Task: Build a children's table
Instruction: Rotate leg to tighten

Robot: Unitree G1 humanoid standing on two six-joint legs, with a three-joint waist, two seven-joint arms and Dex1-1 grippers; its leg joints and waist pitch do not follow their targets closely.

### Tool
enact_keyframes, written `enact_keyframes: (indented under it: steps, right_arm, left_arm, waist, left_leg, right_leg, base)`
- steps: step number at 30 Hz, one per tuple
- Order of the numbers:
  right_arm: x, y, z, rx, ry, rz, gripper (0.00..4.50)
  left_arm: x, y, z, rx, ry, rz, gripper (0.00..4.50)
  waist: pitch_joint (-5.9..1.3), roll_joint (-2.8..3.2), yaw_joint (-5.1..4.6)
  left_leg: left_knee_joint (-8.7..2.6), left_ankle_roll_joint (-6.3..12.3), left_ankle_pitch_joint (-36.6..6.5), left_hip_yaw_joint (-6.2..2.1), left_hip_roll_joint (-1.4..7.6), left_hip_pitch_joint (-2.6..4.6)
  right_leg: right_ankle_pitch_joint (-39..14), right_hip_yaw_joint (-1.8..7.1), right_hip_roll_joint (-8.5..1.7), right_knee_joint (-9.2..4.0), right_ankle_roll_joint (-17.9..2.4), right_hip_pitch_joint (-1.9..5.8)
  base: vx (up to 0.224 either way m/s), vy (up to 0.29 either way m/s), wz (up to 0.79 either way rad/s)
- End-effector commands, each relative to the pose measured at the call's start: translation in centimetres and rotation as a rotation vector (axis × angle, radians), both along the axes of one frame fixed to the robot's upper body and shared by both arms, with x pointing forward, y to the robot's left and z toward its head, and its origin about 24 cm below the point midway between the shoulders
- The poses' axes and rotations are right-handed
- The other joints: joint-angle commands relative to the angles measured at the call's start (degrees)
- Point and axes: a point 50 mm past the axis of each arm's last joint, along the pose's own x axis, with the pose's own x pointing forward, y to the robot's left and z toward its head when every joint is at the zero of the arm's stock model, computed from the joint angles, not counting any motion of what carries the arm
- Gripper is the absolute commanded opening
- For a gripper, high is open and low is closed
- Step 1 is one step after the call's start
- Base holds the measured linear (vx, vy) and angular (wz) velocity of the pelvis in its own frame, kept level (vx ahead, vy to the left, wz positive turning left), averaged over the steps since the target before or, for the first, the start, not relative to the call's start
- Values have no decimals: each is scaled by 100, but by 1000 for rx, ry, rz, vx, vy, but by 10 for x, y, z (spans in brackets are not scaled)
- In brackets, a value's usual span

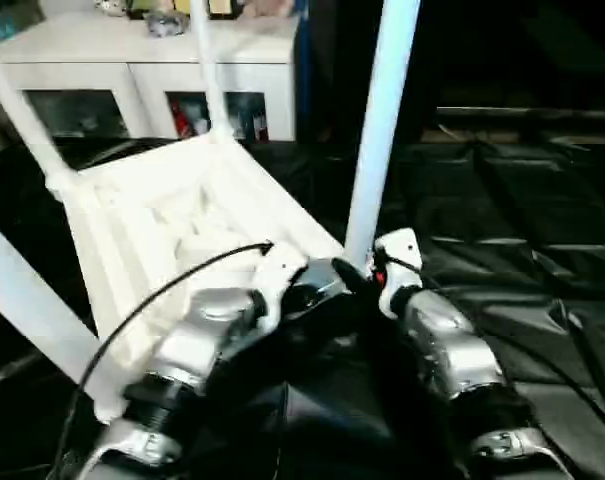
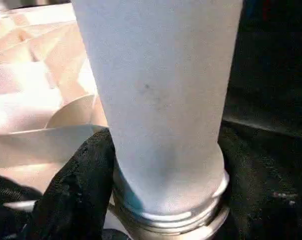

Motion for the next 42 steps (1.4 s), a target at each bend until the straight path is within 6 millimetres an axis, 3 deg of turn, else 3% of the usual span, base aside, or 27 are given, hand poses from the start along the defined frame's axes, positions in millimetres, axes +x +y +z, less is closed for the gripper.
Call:
enact_keyframes:
  steps: [1,8,9,10,11,12,14,16,17,20,25,29,30,33,35,38,41,42]
  right_arm:
    - [-20,57,-13,40,60,236,329]
    - [-18,39,0,47,17,402,391]
    - [-19,32,2,33,10,463,391]
    - [-21,27,4,22,6,503,391]
    - [-22,20,5,15,13,552,391]
    - [-22,18,6,12,15,566,391]
    - [-26,-1,9,-27,39,681,391]
    - [-26,-6,10,-44,44,711,391]
    - [-27,-8,11,-50,45,724,391]
    - [-25,-19,15,-61,62,788,391]
    - [-28,-19,19,-46,72,878,391]
    - [-29,-19,16,-59,79,899,360]
    - [-29,-19,16,-57,80,903,356]
    - [-30,-19,16,-53,82,906,346]
    - [-32,-20,15,-40,92,911,320]
    - [-33,-21,14,-34,95,899,311]
    - [-30,-20,9,-22,86,791,284]
    - [-29,-20,8,-20,85,772,283]
  left_arm:
    - [2,-28,10,-55,-39,-17,0]
    - [-3,-19,13,-68,-31,-118,0]
    - [-7,-13,12,-60,-21,-149,0]
    - [-9,-10,11,-54,-13,-171,0]
    - [-12,-4,10,-51,-5,-198,0]
    - [-13,-2,9,-49,-1,-204,0]
    - [-25,15,6,-40,35,-284,0]
    - [-30,22,5,-37,46,-317,0]
    - [-32,24,5,-36,50,-329,0]
    - [-43,41,6,-35,78,-384,0]
    - [-48,56,8,-18,103,-406,0]
    - [-48,58,8,-10,103,-412,0]
    - [-47,58,9,-9,102,-413,0]
    - [-47,58,9,-7,102,-415,0]
    - [-45,58,10,-1,100,-415,0]
    - [-44,58,9,-2,97,-408,0]
    - [-36,51,9,-11,70,-346,0]
    - [-35,50,9,-12,66,-336,0]
  waist:
    - [-239,-95,15]
    - [-286,-82,31]
    - [-299,-115,37]
    - [-301,-104,37]
    - [-305,-153,29]
    - [-327,-121,40]
    - [-350,-171,46]
    - [-361,-125,47]
    - [-357,-149,50]
    - [-333,-153,83]
    - [-276,-94,122]
    - [-281,-114,135]
    - [-286,-95,136]
    - [-302,-111,138]
    - [-309,-59,145]
    - [-328,-70,151]
    - [-325,1,151]
    - [-317,-23,144]
  left_leg:
    - [-511,-49,-2185,-124,238,44]
    - [-474,180,-1628,-89,246,-1]
    - [-453,277,-1431,-85,251,-20]
    - [-437,375,-1258,-84,250,-43]
    - [-421,428,-1177,-73,246,-55]
    - [-394,513,-979,-77,243,-63]
    - [-338,685,-644,-53,246,-56]
    - [-300,915,-296,-43,247,-49]
    - [-295,941,-299,-37,252,-43]
    - [-317,918,-481,-36,284,-28]
    - [-394,533,-1088,-35,314,30]
    - [-404,414,-1116,-29,306,26]
    - [-400,400,-1069,-32,301,19]
    - [-375,454,-904,-27,291,15]
    - [-363,477,-850,-27,284,16]
    - [-348,510,-751,-28,285,12]
    - [-355,477,-853,-31,289,19]
    - [-364,430,-955,-23,291,28]
  right_leg:
    - [-2401,188,-293,-603,-814,79]
    - [-1409,186,-272,-504,-1096,153]
    - [-1127,185,-278,-481,-1171,181]
    - [-875,176,-273,-445,-1245,198]
    - [-790,173,-277,-435,-1278,207]
    - [-589,167,-284,-393,-1356,230]
    - [-52,158,-265,-340,-1516,242]
    - [525,145,-258,-277,-1701,221]
    - [558,142,-256,-278,-1733,220]
    - [220,120,-245,-277,-1778,212]
    - [-485,141,-233,-333,-1697,157]
    - [-459,153,-242,-331,-1648,171]
    - [-416,153,-248,-325,-1626,176]
    - [-194,152,-248,-307,-1647,184]
    - [-80,145,-242,-298,-1675,184]
    - [145,134,-235,-277,-1728,198]
    - [103,128,-233,-286,-1742,188]
    - [46,137,-235,-307,-1748,181]
  base:
    - [0,0,0]
    - [7,-1,0]
    - [0,0,0]
    - [0,0,0]
    - [0,0,0]
    - [0,0,0]
    - [55,-19,1]
    - [31,-10,1]
    - [0,0,0]
    - [0,0,0]
    - [0,0,0]
    - [0,0,0]
    - [0,0,0]
    - [0,0,0]
    - [0,0,0]
    - [0,0,0]
    - [0,0,0]
    - [0,0,0]
